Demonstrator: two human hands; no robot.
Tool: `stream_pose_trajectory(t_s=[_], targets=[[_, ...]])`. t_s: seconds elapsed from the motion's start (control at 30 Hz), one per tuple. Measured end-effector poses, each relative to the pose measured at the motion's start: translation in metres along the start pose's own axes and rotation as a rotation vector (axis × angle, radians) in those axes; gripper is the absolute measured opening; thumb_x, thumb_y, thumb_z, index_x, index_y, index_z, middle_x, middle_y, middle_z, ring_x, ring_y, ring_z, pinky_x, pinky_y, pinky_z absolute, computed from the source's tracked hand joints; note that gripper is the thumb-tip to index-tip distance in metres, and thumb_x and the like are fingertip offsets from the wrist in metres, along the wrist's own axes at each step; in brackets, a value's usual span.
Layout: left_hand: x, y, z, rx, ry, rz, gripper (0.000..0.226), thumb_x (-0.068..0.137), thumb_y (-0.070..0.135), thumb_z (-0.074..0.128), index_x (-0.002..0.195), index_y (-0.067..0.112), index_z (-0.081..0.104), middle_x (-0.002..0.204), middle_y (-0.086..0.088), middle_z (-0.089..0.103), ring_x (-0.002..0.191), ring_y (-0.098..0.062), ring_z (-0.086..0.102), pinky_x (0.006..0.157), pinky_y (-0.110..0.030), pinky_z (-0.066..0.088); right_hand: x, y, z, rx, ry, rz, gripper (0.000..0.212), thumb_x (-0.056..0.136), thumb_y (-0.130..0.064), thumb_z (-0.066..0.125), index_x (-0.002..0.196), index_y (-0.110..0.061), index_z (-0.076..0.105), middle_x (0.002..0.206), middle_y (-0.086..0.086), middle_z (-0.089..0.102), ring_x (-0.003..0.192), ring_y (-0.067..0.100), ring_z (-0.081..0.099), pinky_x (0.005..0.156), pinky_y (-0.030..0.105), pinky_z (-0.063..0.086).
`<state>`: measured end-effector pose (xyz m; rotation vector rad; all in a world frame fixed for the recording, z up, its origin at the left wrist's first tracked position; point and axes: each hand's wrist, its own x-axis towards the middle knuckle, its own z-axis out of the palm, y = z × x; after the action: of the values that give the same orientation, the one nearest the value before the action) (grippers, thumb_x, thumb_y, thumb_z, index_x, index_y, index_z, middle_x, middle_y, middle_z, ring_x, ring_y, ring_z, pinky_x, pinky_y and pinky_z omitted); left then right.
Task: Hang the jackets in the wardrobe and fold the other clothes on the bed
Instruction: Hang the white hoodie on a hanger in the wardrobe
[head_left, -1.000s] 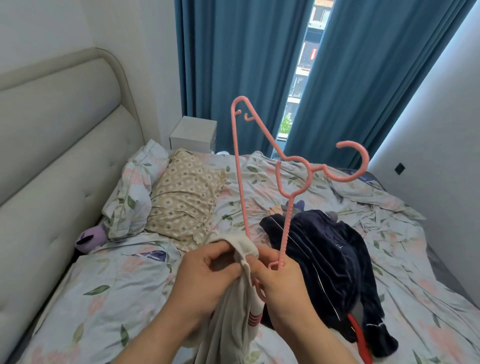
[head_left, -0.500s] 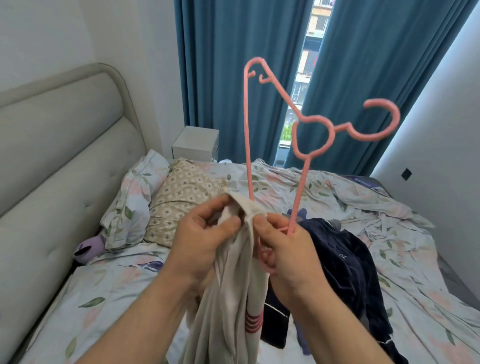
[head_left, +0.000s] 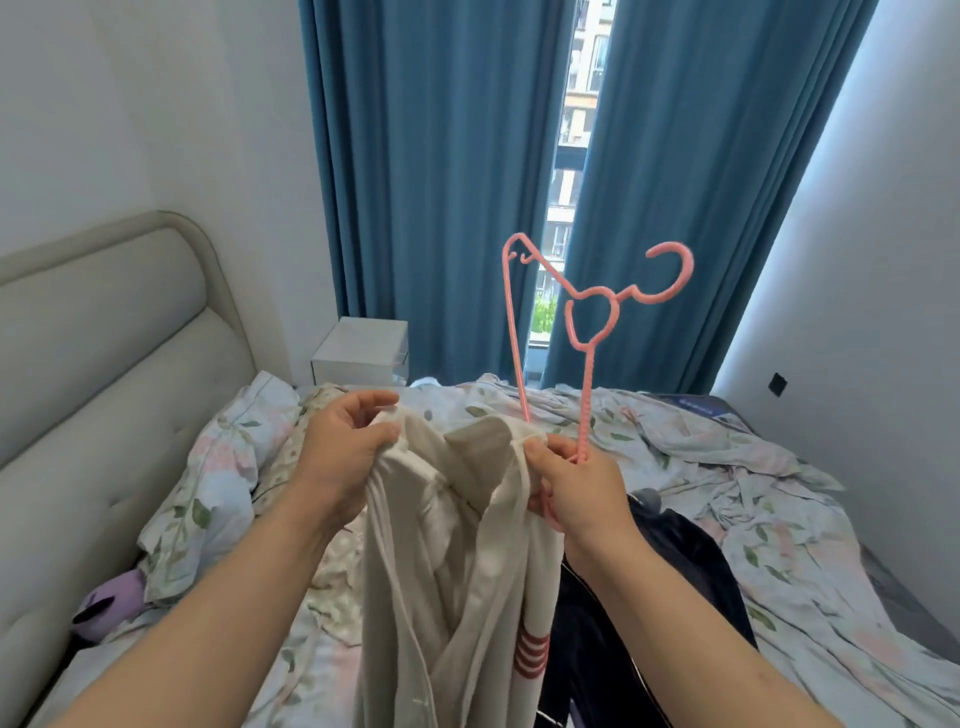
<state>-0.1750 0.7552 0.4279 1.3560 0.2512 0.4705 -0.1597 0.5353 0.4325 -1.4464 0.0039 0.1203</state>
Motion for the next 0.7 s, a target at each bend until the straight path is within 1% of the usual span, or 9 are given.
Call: stream_pose_trajectory(t_s=[0.1,0.17,0.2,0.27,0.37,0.43,0.5,0.63,0.7], targets=[[0.044,-0.043,-0.005,0.060,0.049,-0.047,0.039,0.080,-0.020,0.054,0.092,0.015,0.068,0.095,0.000,0.067,0.092,-0.013,0.062,0.074,-0.024,0.050,0.042,0.034,-0.006,-0.126,0.063,0.032,0.017,0.092,-0.016,0.066,0.079,-0.007,0.074,0.068,0.010,0.063,0.063,0.021,0.058,0.065,0.035,0.051],[0.073,-0.075,-0.010,0.120,0.044,-0.088,0.037,0.083,-0.017,0.056,0.095,0.016,0.067,0.101,-0.002,0.067,0.100,-0.018,0.061,0.084,-0.030,0.049,0.072,0.059,-0.011,-0.191,0.064,0.085,0.024,0.093,-0.017,0.063,0.075,-0.001,0.068,0.067,0.012,0.058,0.063,0.022,0.055,0.065,0.036,0.049],[0.088,-0.091,-0.012,0.159,0.043,-0.107,0.035,0.084,-0.014,0.058,0.097,0.017,0.068,0.104,-0.004,0.068,0.100,-0.018,0.061,0.087,-0.031,0.048,0.088,0.073,-0.014,-0.210,0.065,0.111,0.023,0.092,-0.016,0.062,0.072,-0.003,0.066,0.066,0.012,0.054,0.064,0.023,0.052,0.065,0.037,0.047],[0.117,-0.128,-0.018,0.251,0.039,-0.148,0.032,0.087,-0.008,0.060,0.104,0.017,0.069,0.112,-0.006,0.069,0.097,-0.014,0.063,0.089,-0.030,0.048,0.119,0.106,-0.017,-0.262,0.080,0.154,0.020,0.087,-0.014,0.060,0.068,-0.011,0.056,0.067,0.010,0.048,0.066,0.022,0.045,0.064,0.036,0.040],[0.158,-0.200,-0.030,0.368,-0.005,-0.210,0.036,0.091,-0.002,0.058,0.122,0.013,0.066,0.121,-0.003,0.066,0.106,-0.011,0.061,0.093,-0.029,0.046,0.169,0.172,-0.019,-0.319,0.087,0.216,0.024,0.084,-0.013,0.059,0.064,-0.011,0.045,0.065,0.010,0.041,0.064,0.022,0.037,0.063,0.036,0.034],[0.180,-0.252,-0.040,0.437,-0.037,-0.242,0.041,0.091,-0.001,0.057,0.129,0.014,0.063,0.124,0.003,0.063,0.103,-0.002,0.060,0.089,-0.022,0.047,0.200,0.223,-0.018,-0.382,0.089,0.239,0.035,0.085,-0.011,0.057,0.058,-0.016,0.035,0.062,0.010,0.035,0.063,0.022,0.031,0.063,0.036,0.029],[0.196,-0.307,-0.052,0.501,-0.078,-0.257,0.046,0.091,0.001,0.057,0.134,0.017,0.059,0.126,0.009,0.060,0.098,0.009,0.056,0.082,-0.016,0.044,0.224,0.278,-0.019,-0.438,0.126,0.255,0.041,0.085,-0.012,0.056,0.054,-0.020,0.030,0.057,0.004,0.033,0.059,0.020,0.029,0.061,0.033,0.027],[0.210,-0.405,-0.072,0.587,-0.151,-0.287,0.052,0.090,0.006,0.062,0.141,0.015,0.051,0.138,0.005,0.056,0.118,-0.005,0.054,0.097,-0.024,0.044,0.249,0.372,-0.028,-0.451,0.279,0.306,0.045,0.087,-0.016,0.056,0.048,-0.022,0.035,0.052,-0.005,0.037,0.057,0.016,0.034,0.062,0.034,0.035],[0.221,-0.453,-0.074,0.605,-0.172,-0.294,0.056,0.089,0.009,0.065,0.143,0.016,0.049,0.139,0.002,0.056,0.121,-0.009,0.055,0.099,-0.028,0.046,0.266,0.417,-0.033,-0.475,0.310,0.304,0.040,0.088,-0.019,0.055,0.052,-0.017,0.039,0.052,-0.006,0.040,0.056,0.014,0.039,0.062,0.035,0.039]])
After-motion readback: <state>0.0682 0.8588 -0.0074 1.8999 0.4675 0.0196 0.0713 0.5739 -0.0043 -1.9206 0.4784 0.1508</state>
